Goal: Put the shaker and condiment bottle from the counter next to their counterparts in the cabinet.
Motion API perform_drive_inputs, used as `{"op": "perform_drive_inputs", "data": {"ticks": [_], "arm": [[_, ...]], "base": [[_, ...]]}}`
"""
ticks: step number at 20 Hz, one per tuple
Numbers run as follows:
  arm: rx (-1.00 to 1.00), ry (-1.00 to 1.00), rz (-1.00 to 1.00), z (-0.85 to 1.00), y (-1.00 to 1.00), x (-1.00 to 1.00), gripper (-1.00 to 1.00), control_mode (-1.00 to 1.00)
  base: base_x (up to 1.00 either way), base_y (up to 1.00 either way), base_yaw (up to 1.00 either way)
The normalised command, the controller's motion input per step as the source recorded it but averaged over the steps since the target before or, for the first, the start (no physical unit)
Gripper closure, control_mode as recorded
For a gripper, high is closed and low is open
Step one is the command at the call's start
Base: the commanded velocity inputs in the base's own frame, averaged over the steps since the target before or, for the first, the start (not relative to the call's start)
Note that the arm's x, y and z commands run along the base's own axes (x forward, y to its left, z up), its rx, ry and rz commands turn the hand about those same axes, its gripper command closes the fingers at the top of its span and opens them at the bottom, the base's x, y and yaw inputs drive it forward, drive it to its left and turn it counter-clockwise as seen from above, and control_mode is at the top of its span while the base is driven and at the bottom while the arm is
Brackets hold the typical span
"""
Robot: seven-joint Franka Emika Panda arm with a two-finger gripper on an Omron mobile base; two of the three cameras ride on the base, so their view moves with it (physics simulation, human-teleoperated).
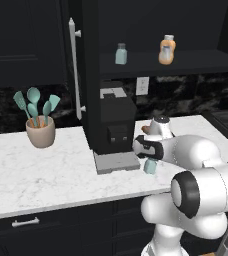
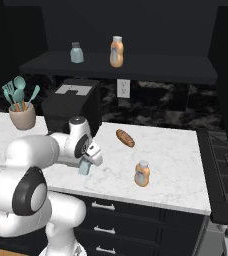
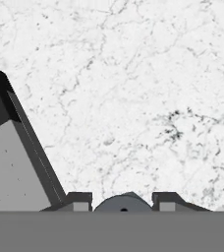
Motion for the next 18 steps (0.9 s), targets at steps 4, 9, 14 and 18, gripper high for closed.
{"op": "perform_drive_inputs", "data": {"ticks": [4, 9, 14, 18], "arm": [[0.05, -0.09, -0.05, 0.11, 0.00, 0.00, 1.00, -1.00], [0.02, -0.06, -0.07, 0.22, 0.00, 0.00, 1.00, -1.00], [0.00, -0.10, -0.11, 0.31, 0.01, 0.00, 1.00, -1.00], [0.00, -0.09, -0.13, 0.28, 0.05, 0.01, 1.00, -1.00]], "base": [[0.00, 0.00, 0.00], [0.00, 0.00, 0.00], [0.00, 0.00, 0.00], [0.00, 0.00, 0.00]]}}
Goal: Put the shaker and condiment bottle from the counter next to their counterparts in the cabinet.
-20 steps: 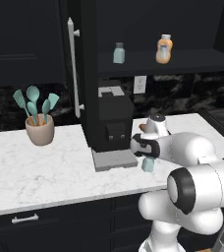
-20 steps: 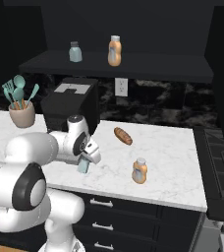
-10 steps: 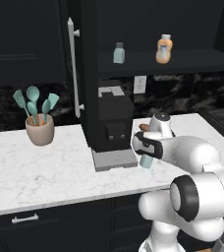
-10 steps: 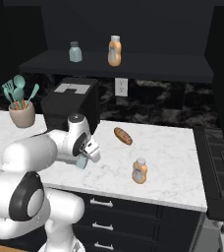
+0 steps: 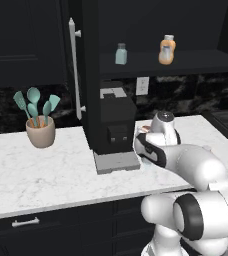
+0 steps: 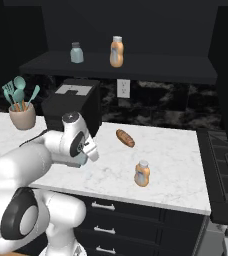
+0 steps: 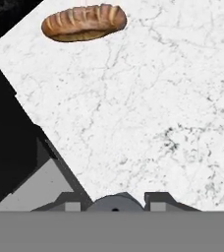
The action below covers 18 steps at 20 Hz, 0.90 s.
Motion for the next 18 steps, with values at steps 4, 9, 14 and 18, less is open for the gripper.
{"op": "perform_drive_inputs", "data": {"ticks": [4, 9, 14, 18], "arm": [[0.01, -0.02, -0.13, 0.31, 0.01, 0.10, 1.00, -1.00], [0.03, -0.01, -0.10, 0.39, 0.00, 0.05, 1.00, -1.00], [0.07, 0.00, -0.08, 0.51, 0.00, 0.04, 1.00, -1.00], [0.06, 0.00, -0.07, 0.56, 0.00, 0.05, 1.00, -1.00]], "base": [[0.00, 0.00, 0.00], [0.00, 0.00, 0.00], [0.00, 0.00, 0.00], [0.00, 0.00, 0.00]]}}
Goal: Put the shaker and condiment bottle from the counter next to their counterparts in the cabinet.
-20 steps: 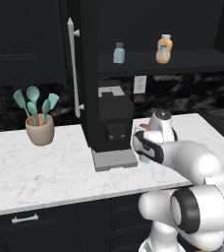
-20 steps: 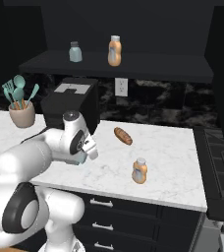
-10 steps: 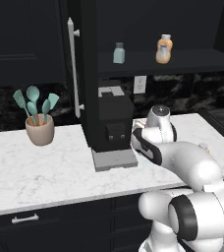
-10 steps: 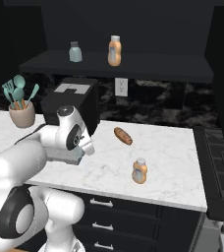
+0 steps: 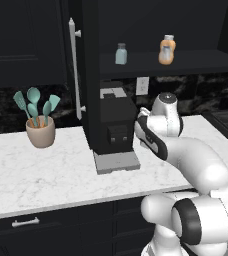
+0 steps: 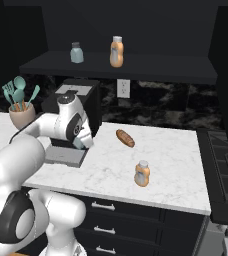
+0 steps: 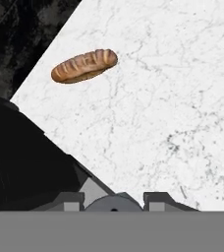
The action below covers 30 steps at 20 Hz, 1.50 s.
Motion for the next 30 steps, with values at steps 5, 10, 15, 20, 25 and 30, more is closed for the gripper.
{"op": "perform_drive_inputs", "data": {"ticks": [5, 10, 15, 20, 25, 30], "arm": [[0.04, 0.00, -0.07, 0.53, 0.00, 0.02, 1.00, -1.00], [0.01, 0.00, -0.07, 0.35, 0.00, 0.00, 1.00, -1.00], [-0.01, -0.05, -0.03, 0.12, 0.00, 0.00, 1.00, -1.00], [-0.03, -0.19, 0.00, 0.10, 0.00, -0.08, 1.00, -1.00], [-0.04, -0.23, 0.00, 0.13, 0.00, -0.13, 1.00, -1.00], [-0.01, -0.15, 0.00, 0.27, 0.00, -0.05, 1.00, -1.00]], "base": [[0.00, 0.00, 0.00], [0.00, 0.00, 0.00], [0.00, 0.00, 0.00], [0.00, 0.00, 0.00], [0.00, 0.00, 0.00], [0.00, 0.00, 0.00]]}}
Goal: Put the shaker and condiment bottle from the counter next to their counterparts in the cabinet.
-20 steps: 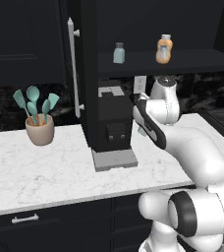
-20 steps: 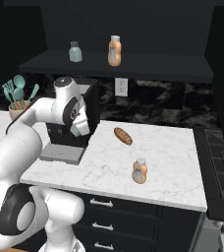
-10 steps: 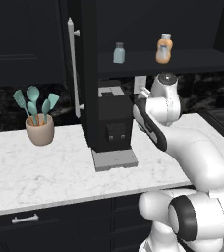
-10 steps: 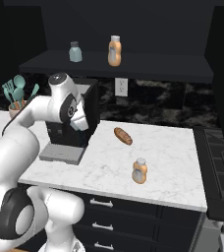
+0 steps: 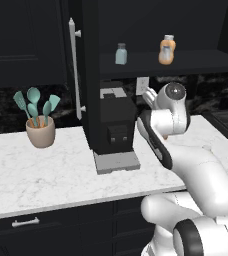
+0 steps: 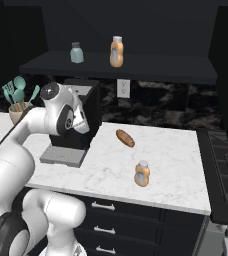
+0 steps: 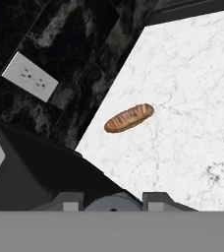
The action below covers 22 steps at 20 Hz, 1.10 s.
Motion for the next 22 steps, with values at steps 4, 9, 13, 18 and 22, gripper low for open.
{"op": "perform_drive_inputs", "data": {"ticks": [4, 9, 13, 18, 22], "arm": [[0.00, -0.04, -0.01, 0.46, 0.00, 0.00, 1.00, -1.00], [0.00, 0.00, 0.00, 0.56, 0.00, 0.00, 1.00, -1.00], [0.00, 0.00, -0.01, 0.50, 0.00, 0.00, 1.00, -1.00], [0.00, 0.00, -0.03, 0.46, 0.00, 0.00, 1.00, -1.00], [0.00, 0.01, -0.04, 0.39, 0.00, 0.00, 1.00, -1.00]], "base": [[0.00, 0.00, 0.00], [0.00, 0.00, 0.00], [0.00, 0.00, 0.00], [0.00, 0.00, 0.00], [0.00, 0.00, 0.00]]}}
